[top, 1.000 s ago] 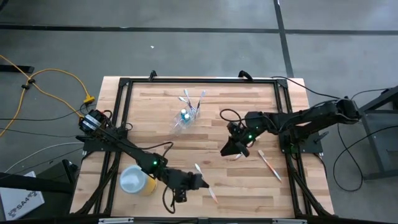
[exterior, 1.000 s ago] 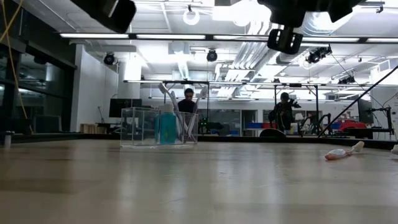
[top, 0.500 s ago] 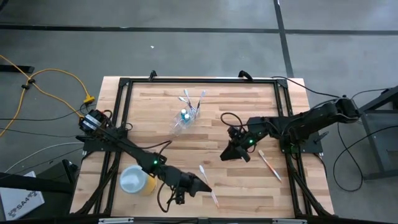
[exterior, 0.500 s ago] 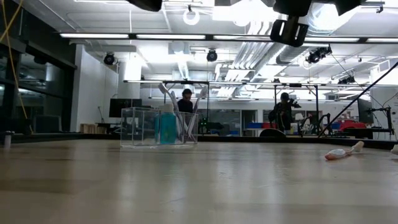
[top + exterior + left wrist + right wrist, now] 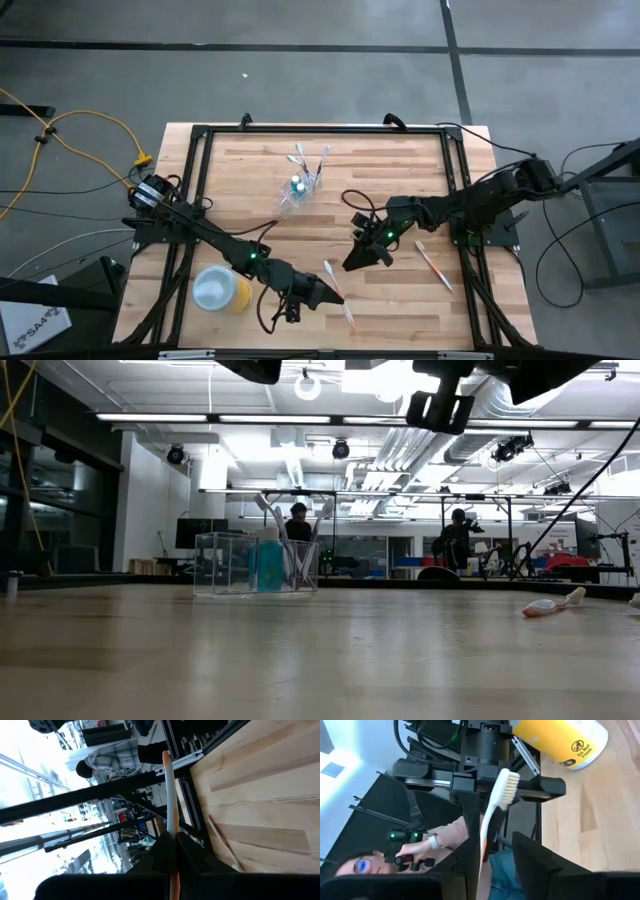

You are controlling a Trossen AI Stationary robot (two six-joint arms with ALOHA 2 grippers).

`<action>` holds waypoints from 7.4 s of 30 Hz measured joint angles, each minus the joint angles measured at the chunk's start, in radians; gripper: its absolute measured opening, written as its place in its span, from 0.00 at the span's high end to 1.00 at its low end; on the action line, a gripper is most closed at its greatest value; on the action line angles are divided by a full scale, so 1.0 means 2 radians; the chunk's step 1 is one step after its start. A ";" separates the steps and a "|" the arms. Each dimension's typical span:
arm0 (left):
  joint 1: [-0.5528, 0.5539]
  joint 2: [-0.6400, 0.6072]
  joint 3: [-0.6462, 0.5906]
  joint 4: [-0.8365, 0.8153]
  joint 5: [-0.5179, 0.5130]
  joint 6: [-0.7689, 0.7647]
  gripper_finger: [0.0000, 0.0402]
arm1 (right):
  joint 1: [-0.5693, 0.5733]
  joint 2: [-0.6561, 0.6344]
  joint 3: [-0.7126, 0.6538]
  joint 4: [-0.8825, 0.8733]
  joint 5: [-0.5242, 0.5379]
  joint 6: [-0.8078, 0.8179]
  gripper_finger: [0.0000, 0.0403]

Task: Pick & Place toothbrushing station
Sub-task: Put the left orange toothbrush into the transparent organizer

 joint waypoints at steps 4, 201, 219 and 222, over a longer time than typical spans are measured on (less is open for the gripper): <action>0.001 0.000 0.000 0.000 -0.004 0.017 0.99 | 0.000 0.004 0.000 0.009 0.000 0.003 0.74; 0.344 -0.258 -0.159 -0.134 0.305 -0.724 0.86 | -0.140 -0.003 0.091 -0.077 0.104 -0.438 0.98; 0.335 -0.246 -0.158 -0.095 0.305 -0.784 0.81 | -0.130 -0.003 0.091 -0.068 0.107 -0.447 0.98; 0.335 -0.246 -0.155 -0.095 0.304 -0.792 0.81 | -0.127 -0.003 0.091 -0.068 0.107 -0.449 0.98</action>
